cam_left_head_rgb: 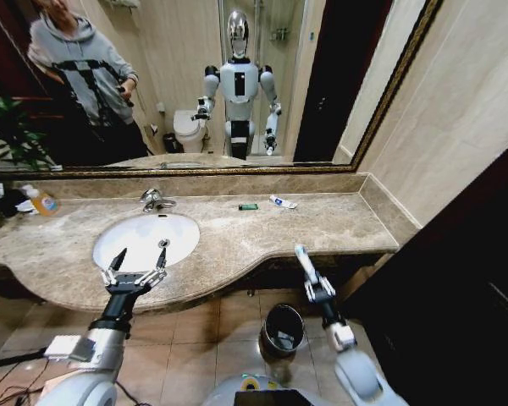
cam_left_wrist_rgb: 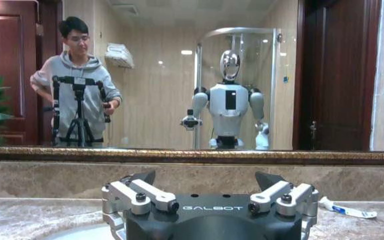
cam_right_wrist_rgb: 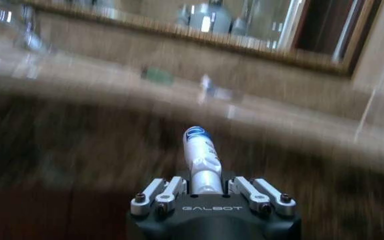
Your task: Pick up the trash from the sink and place it in the trash bin.
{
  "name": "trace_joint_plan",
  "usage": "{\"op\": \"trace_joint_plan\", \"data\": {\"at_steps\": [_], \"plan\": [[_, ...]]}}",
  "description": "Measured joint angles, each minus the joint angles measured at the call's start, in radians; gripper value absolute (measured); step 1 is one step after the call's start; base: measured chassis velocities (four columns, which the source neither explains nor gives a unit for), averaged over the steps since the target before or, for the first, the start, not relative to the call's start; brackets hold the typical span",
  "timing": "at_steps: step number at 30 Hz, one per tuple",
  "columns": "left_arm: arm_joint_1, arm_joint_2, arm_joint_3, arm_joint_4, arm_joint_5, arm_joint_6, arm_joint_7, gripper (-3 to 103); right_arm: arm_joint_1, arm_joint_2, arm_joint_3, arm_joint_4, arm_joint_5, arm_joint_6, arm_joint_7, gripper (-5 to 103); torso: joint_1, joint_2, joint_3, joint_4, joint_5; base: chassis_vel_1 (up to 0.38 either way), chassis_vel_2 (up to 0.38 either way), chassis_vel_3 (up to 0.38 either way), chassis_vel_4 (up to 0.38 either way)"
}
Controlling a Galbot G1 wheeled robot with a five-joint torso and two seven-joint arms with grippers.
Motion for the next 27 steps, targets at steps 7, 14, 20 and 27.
{"op": "trace_joint_plan", "data": {"at_steps": [7,14,20,27], "plan": [[0.0,0.0,0.0,0.0,0.0,0.0,0.0,100,-0.015,0.017,-0.026,-0.153,-0.02,0.07,0.018,27,0.0,0.0,0.0,0.0001,-0.0002,0.0,0.0,0.0,0.0],[0.0,0.0,0.0,0.0,0.0,0.0,0.0,100,0.083,0.037,-0.039,-0.352,-0.077,0.086,0.005,27,0.0,0.0,0.0,0.0003,0.0,0.0,0.0,0.0,0.0],[0.0,0.0,0.0,0.0,0.0,0.0,0.0,100,0.155,0.05,-0.042,-0.452,-0.094,-0.016,-0.098,27,0.0,0.0,0.0,0.0002,-0.0002,0.0,0.0,0.0,0.0],[0.0,0.0,0.0,0.0,0.0,0.0,0.0,100,0.306,0.097,-0.039,-0.705,-0.19,-0.056,-0.197,27,0.0,0.0,0.0,0.0001,-0.0003,0.0,0.0,0.0,0.0]]}}
